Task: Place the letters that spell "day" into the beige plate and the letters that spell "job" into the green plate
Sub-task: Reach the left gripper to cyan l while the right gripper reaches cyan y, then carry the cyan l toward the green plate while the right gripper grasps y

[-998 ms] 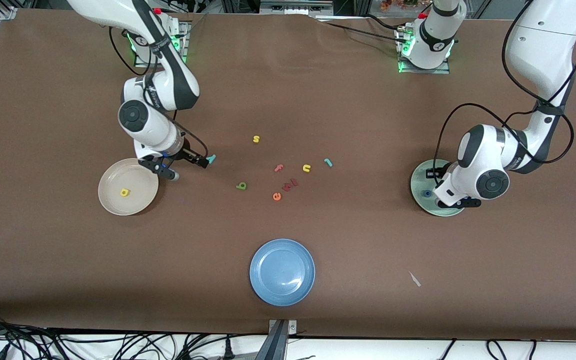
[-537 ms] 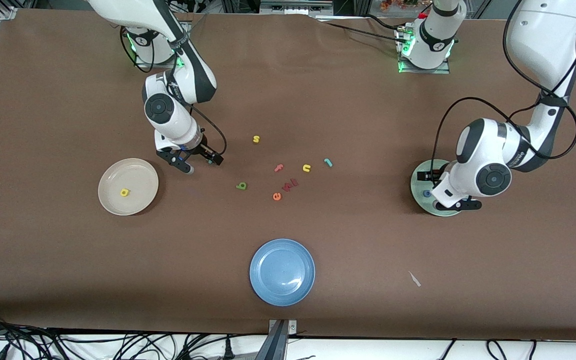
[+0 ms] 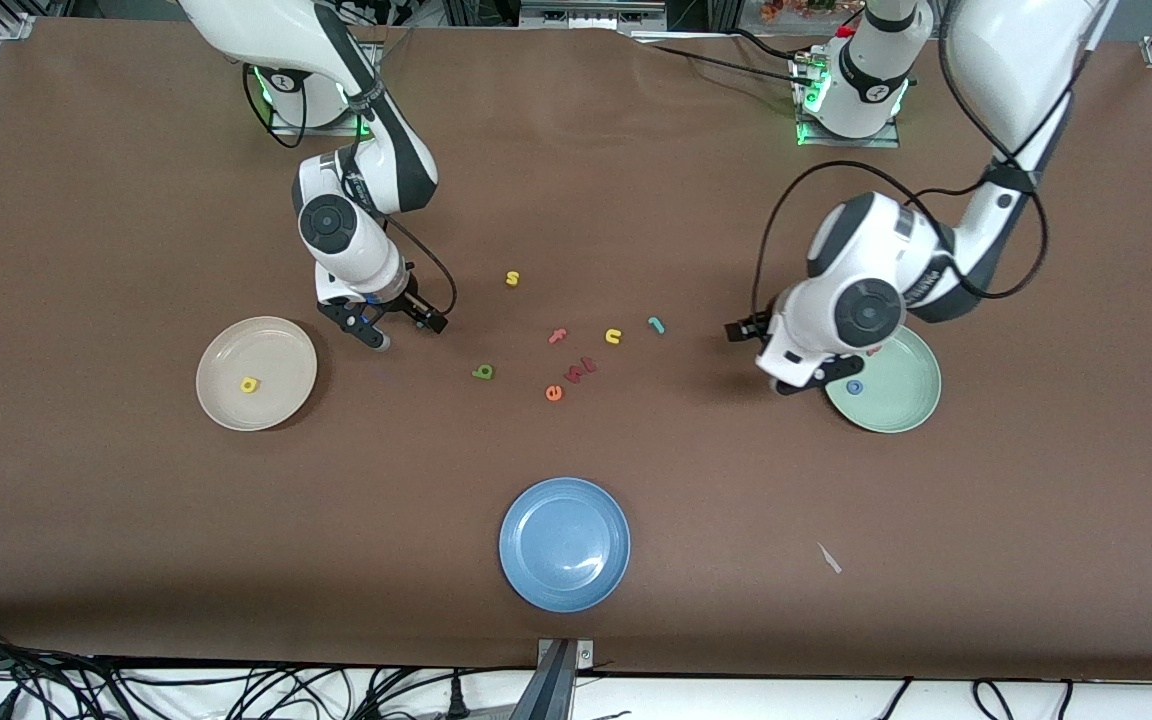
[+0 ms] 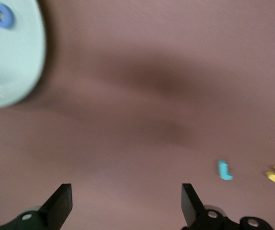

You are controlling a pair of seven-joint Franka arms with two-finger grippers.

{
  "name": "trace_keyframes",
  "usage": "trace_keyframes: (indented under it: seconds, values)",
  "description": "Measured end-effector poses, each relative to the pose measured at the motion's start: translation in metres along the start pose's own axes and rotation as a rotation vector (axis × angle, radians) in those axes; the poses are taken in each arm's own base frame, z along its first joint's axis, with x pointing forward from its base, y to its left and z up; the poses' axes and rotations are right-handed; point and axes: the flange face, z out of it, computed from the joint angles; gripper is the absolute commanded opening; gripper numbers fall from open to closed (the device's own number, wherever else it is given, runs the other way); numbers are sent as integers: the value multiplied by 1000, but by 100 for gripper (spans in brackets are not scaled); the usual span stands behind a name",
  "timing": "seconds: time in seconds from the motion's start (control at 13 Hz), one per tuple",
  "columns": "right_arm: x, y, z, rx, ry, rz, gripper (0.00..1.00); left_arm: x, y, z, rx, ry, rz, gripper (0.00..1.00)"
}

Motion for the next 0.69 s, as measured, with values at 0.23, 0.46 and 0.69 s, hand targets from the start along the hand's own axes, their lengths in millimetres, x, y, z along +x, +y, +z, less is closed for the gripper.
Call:
trace_keyframes:
  seconds: [0.23, 0.46, 0.69]
  values:
    - [-6, 5, 8, 7, 13, -3, 80, -34, 51, 22, -52, 1, -55, 100]
    - [-8, 5, 11, 6, 14, -3, 62, -50, 87, 56, -100, 14, -104, 100]
    - [-8, 4, 9, 11, 16, -4, 42, -48, 104, 90, -149, 8, -189, 90]
